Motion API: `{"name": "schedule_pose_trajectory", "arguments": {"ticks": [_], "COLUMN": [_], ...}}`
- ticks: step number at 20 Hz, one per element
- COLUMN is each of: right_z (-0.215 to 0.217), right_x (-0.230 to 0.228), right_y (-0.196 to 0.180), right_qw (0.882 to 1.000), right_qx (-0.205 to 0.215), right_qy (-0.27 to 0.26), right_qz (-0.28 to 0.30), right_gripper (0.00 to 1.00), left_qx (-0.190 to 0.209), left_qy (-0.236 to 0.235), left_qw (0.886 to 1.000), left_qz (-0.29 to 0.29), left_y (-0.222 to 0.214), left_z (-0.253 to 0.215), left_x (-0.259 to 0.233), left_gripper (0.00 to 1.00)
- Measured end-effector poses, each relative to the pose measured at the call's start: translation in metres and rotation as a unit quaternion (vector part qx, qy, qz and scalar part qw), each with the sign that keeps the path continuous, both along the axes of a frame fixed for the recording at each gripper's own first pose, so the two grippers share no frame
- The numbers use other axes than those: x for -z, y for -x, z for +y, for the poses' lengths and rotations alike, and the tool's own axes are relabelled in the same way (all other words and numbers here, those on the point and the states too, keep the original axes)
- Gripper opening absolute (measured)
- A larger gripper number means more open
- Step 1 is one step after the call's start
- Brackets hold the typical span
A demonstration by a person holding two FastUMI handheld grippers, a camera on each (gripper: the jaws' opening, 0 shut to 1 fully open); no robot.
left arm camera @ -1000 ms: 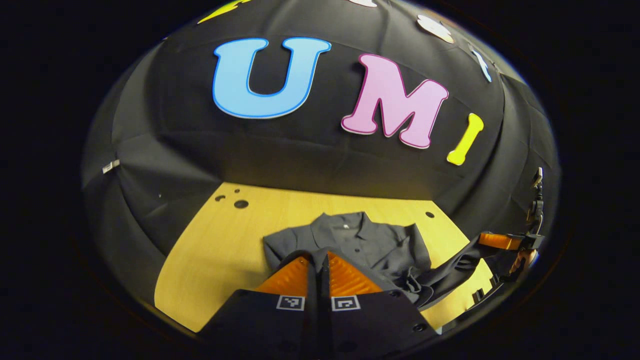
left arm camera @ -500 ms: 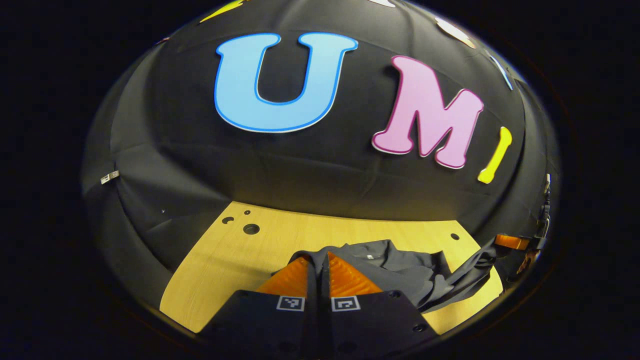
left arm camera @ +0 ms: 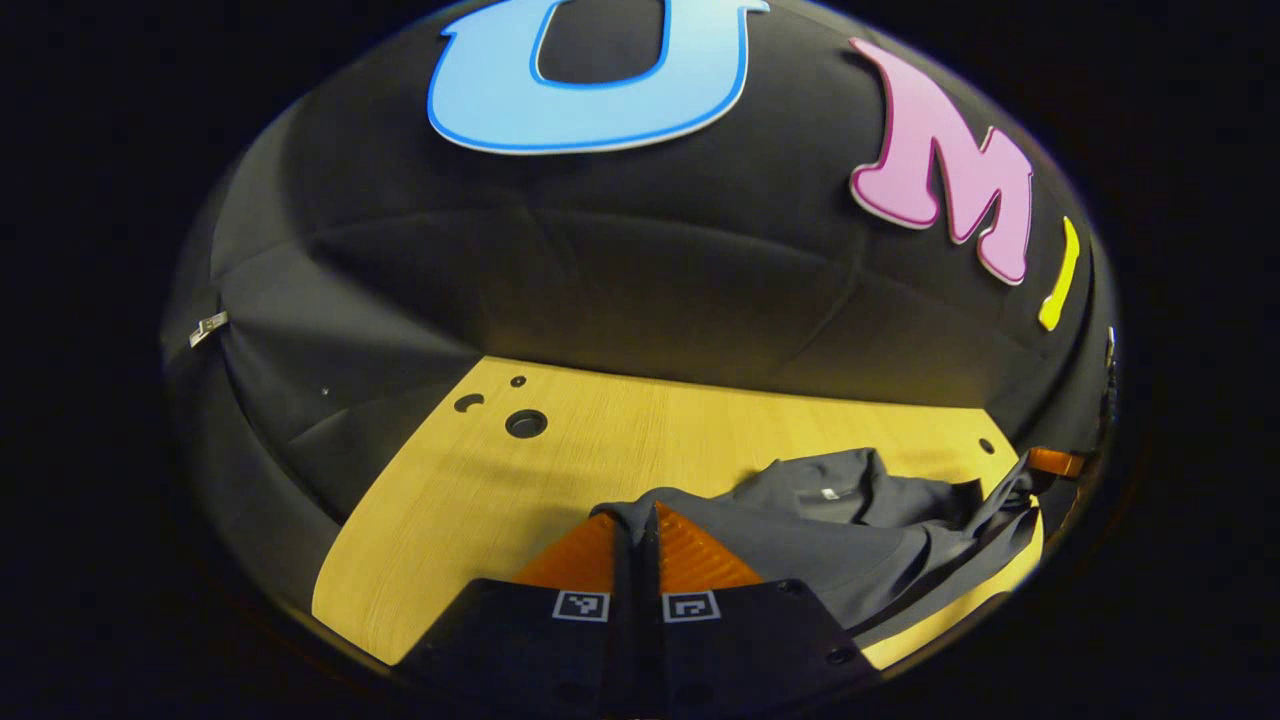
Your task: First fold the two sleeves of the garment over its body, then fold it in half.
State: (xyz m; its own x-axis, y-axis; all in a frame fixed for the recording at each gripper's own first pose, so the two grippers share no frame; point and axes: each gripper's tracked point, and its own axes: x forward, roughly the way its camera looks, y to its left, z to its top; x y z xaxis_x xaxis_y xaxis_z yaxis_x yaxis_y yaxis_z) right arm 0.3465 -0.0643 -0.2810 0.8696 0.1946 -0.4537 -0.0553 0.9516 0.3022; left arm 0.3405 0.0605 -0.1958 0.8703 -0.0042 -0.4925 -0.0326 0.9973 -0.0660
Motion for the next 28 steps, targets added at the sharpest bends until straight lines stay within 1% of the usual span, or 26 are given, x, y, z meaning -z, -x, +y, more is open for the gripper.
{"name": "schedule_pose_trajectory", "arguments": {"ticks": [1,3,6,8,11,13,14,16,17,18,20,21,22,23,24,25,26,27,28], "right_z": [0.000,-0.003,-0.005,-0.002,-0.001,0.002,0.002,0.001,-0.002,-0.004,-0.003,-0.004,-0.004,-0.002,-0.001,0.000,0.000,0.001,0.001], "right_x": [0.012,0.040,0.066,0.082,0.099,0.107,0.109,0.109,0.110,0.109,0.107,0.108,0.105,0.100,0.093,0.087,0.079,0.071,0.063], "right_y": [-0.006,-0.014,-0.022,-0.023,-0.025,-0.025,-0.025,-0.025,-0.024,-0.023,-0.019,-0.016,-0.014,-0.013,-0.012,-0.009,-0.006,-0.003,0.000], "right_qw": [1.000,0.999,0.998,0.996,0.994,0.994,0.993,0.993,0.993,0.993,0.993,0.992,0.992,0.993,0.993,0.994,0.994,0.995,0.995], "right_qx": [-0.001,-0.003,-0.001,-0.007,-0.015,-0.015,-0.016,-0.018,-0.014,-0.012,-0.014,-0.014,-0.016,-0.019,-0.024,-0.027,-0.030,-0.033,-0.034], "right_qy": [0.008,0.027,0.029,0.042,0.059,0.055,0.055,0.054,0.058,0.057,0.049,0.050,0.049,0.049,0.049,0.049,0.049,0.047,0.045], "right_qz": [0.010,0.039,0.062,0.075,0.085,0.097,0.100,0.100,0.102,0.104,0.111,0.116,0.115,0.109,0.103,0.095,0.089,0.083,0.078], "right_gripper": [0.05,0.05,0.05,0.05,0.05,0.05,0.05,0.06,0.07,0.13,0.17,0.27,0.59,0.37,0.50,0.54,0.59,0.71,0.75], "left_qx": [0.000,0.001,0.010,0.011,-0.008,-0.016,-0.018,-0.009,-0.003,0.002,0.004,0.009,0.011,0.016,0.019,0.023,0.028,0.033,0.040], "left_qy": [-0.006,-0.037,-0.079,-0.094,-0.088,-0.091,-0.096,-0.101,-0.096,-0.085,-0.069,-0.062,-0.061,-0.061,-0.064,-0.068,-0.074,-0.078,-0.080], "left_qw": [1.000,0.999,0.995,0.993,0.992,0.991,0.990,0.991,0.991,0.992,0.994,0.994,0.994,0.994,0.994,0.995,0.995,0.994,0.994], "left_qz": [0.003,0.018,0.055,0.078,0.091,0.102,0.098,0.088,0.089,0.090,0.089,0.089,0.089,0.087,0.081,0.075,0.069,0.063,0.057], "left_y": [-0.005,-0.014,-0.016,-0.014,-0.013,-0.011,-0.012,-0.014,-0.012,-0.011,-0.008,-0.005,-0.004,-0.002,-0.002,-0.002,-0.001,0.001,0.003], "left_z": [-0.001,0.003,0.007,0.009,0.008,0.007,0.006,0.001,-0.003,-0.006,-0.007,-0.012,-0.012,-0.013,-0.013,-0.013,-0.013,-0.014,-0.017], "left_x": [0.007,0.030,0.065,0.085,0.103,0.113,0.113,0.111,0.112,0.112,0.109,0.107,0.105,0.101,0.094,0.089,0.082,0.076,0.068], "left_gripper": [0.05,0.05,0.05,0.05,0.05,0.05,0.06,0.05,0.08,0.13,0.19,0.27,0.32,0.46,0.50,0.55,0.63,0.71,0.76]}}
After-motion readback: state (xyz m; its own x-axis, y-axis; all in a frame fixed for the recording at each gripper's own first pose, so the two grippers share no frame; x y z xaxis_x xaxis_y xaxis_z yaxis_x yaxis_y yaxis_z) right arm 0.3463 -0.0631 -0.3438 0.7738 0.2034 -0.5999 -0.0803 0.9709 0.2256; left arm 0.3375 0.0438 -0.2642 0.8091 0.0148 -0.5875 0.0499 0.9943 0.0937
